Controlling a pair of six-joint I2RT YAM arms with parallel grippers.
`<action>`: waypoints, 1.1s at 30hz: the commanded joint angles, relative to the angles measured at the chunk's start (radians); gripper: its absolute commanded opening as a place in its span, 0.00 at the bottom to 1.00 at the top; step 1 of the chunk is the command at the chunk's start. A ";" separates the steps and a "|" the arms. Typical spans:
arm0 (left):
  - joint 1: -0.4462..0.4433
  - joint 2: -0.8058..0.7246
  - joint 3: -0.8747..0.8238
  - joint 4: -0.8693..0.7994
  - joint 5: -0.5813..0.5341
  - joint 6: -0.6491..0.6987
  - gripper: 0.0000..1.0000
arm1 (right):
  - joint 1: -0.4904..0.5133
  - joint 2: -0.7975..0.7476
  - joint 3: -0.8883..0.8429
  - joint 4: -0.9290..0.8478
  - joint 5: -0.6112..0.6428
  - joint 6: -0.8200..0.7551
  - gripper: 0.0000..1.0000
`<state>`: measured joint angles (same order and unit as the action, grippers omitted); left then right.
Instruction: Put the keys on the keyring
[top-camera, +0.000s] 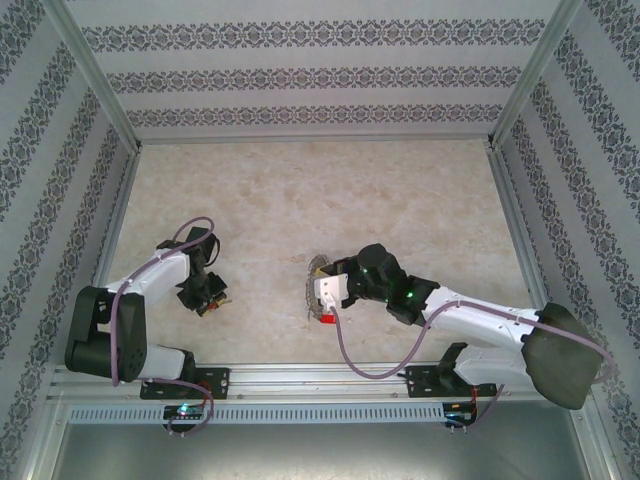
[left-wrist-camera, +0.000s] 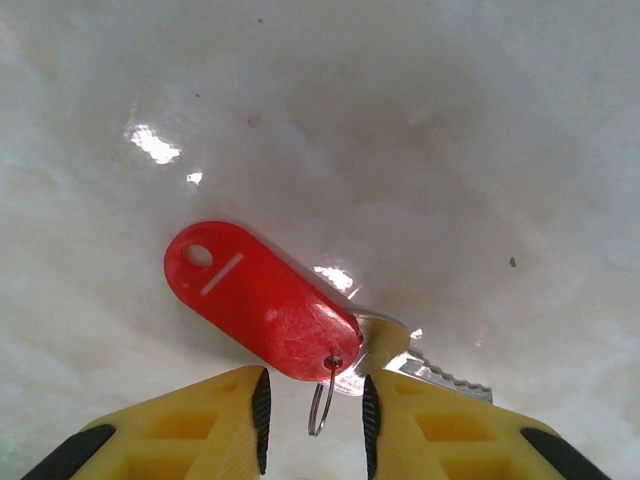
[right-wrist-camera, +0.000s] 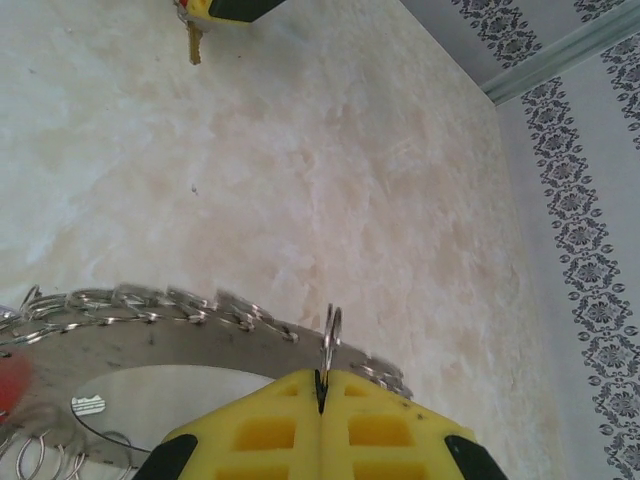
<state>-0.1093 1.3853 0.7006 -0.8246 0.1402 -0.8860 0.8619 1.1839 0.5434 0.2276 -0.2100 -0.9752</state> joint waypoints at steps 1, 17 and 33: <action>0.004 0.006 0.003 0.005 0.020 0.013 0.34 | 0.003 -0.021 -0.020 -0.034 -0.025 0.007 0.00; -0.007 -0.038 -0.026 0.004 0.029 0.004 0.20 | 0.002 -0.026 -0.019 -0.031 -0.036 0.013 0.00; -0.007 -0.061 -0.019 0.005 0.013 0.075 0.00 | 0.000 -0.041 -0.023 -0.034 -0.034 0.023 0.00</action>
<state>-0.1112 1.3464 0.6720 -0.8207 0.1722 -0.8536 0.8619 1.1652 0.5320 0.1970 -0.2256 -0.9718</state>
